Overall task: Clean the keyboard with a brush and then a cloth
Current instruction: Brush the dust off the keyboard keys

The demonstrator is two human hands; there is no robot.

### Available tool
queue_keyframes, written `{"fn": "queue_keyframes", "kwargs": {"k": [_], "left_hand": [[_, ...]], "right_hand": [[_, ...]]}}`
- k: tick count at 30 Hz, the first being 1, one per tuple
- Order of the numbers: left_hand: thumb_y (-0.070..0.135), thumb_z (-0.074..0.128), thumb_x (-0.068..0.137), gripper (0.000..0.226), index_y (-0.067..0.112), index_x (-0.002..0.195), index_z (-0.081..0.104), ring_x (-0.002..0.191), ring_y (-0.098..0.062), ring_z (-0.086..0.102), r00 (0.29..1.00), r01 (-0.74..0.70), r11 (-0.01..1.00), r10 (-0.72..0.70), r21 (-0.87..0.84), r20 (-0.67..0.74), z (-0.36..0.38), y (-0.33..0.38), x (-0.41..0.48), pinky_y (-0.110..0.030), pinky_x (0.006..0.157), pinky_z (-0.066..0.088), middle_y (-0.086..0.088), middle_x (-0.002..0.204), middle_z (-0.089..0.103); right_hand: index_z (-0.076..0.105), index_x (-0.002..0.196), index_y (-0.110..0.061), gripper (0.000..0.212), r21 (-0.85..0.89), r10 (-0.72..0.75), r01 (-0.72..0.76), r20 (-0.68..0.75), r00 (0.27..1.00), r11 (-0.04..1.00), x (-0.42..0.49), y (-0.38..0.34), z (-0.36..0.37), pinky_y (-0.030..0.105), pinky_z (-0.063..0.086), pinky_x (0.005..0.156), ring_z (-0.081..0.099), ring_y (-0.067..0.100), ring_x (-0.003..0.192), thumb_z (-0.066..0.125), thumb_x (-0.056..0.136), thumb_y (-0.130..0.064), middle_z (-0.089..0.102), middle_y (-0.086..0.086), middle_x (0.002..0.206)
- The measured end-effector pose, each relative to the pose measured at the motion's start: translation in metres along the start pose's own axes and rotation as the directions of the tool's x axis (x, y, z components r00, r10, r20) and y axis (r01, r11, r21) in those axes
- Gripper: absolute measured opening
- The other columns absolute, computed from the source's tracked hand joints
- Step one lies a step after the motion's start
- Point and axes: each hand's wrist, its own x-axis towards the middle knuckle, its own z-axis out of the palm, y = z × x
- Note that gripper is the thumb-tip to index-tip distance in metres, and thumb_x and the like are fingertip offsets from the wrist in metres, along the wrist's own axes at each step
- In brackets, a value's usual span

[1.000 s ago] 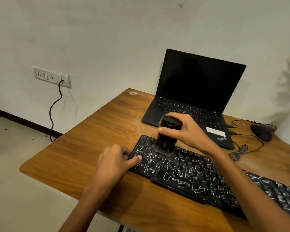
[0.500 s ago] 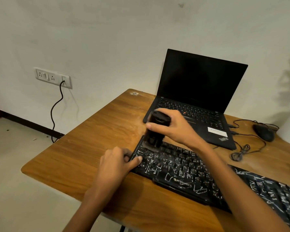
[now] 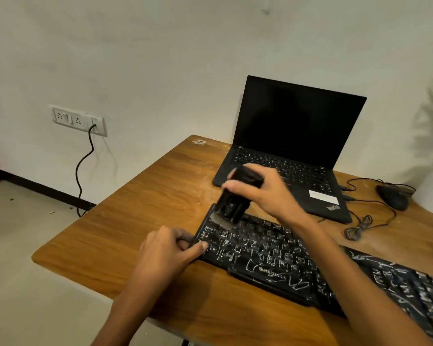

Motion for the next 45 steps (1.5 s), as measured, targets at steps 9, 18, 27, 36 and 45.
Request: {"fn": "queue_keyframes", "kwargs": {"k": [9,18,27,36,45], "left_hand": [[0.046,0.066,0.076,0.023,0.023,0.076,0.069,0.048,-0.006,0.043,1.0,-0.017,1.0,0.017,-0.009,0.017,0.001,-0.002,0.001,-0.025,0.053,0.035,0.004,0.05,0.048],[0.045,0.068,0.076,0.02,0.024,0.079,0.07,0.054,-0.004,0.049,1.0,-0.013,1.0,0.014,-0.022,0.014,0.001,-0.003,0.0,-0.023,0.055,0.039,0.007,0.055,0.054],[0.046,0.065,0.078,0.026,0.02,0.079,0.07,0.054,-0.007,0.05,0.999,-0.052,0.999,0.052,0.003,0.005,0.0,-0.002,-0.001,-0.029,0.056,0.044,0.001,0.06,0.058],[0.036,0.073,0.073,0.026,0.021,0.095,0.072,0.053,0.011,0.052,0.998,0.006,0.991,0.002,-0.135,0.061,-0.007,-0.007,-0.003,-0.008,0.053,0.04,0.006,0.064,0.064],[0.042,0.072,0.071,0.032,0.024,0.097,0.068,0.055,0.003,0.052,0.999,0.006,0.997,-0.002,-0.078,0.055,-0.006,-0.008,-0.003,-0.011,0.055,0.043,0.005,0.071,0.065]], "right_hand": [[0.062,0.09,-0.006,0.023,-0.023,0.009,-0.007,0.104,0.994,1.0,0.022,0.006,0.015,0.02,0.046,0.066,0.06,0.008,0.074,0.072,0.079,-0.023,0.063,0.001,0.08],[0.062,0.089,-0.012,0.021,-0.169,0.018,-0.018,-0.001,1.0,0.985,0.02,0.002,0.008,0.026,0.05,0.072,0.061,0.008,0.078,0.072,0.078,-0.026,0.064,-0.001,0.082],[0.062,0.087,-0.011,0.018,-0.314,0.047,-0.069,-0.075,0.996,0.947,-0.007,0.008,-0.028,0.021,0.044,0.065,0.058,0.006,0.072,0.072,0.079,-0.024,0.061,-0.005,0.076],[0.064,0.093,-0.018,0.022,-0.106,-0.131,0.139,0.084,0.988,0.985,0.003,-0.022,0.026,0.033,0.053,0.077,0.064,0.014,0.085,0.072,0.077,-0.032,0.068,0.001,0.089],[0.063,0.082,-0.009,0.029,-0.148,0.008,0.011,0.13,0.991,0.989,-0.026,0.003,-0.026,0.027,0.048,0.061,0.06,0.011,0.068,0.074,0.073,-0.035,0.063,0.005,0.074]]}}
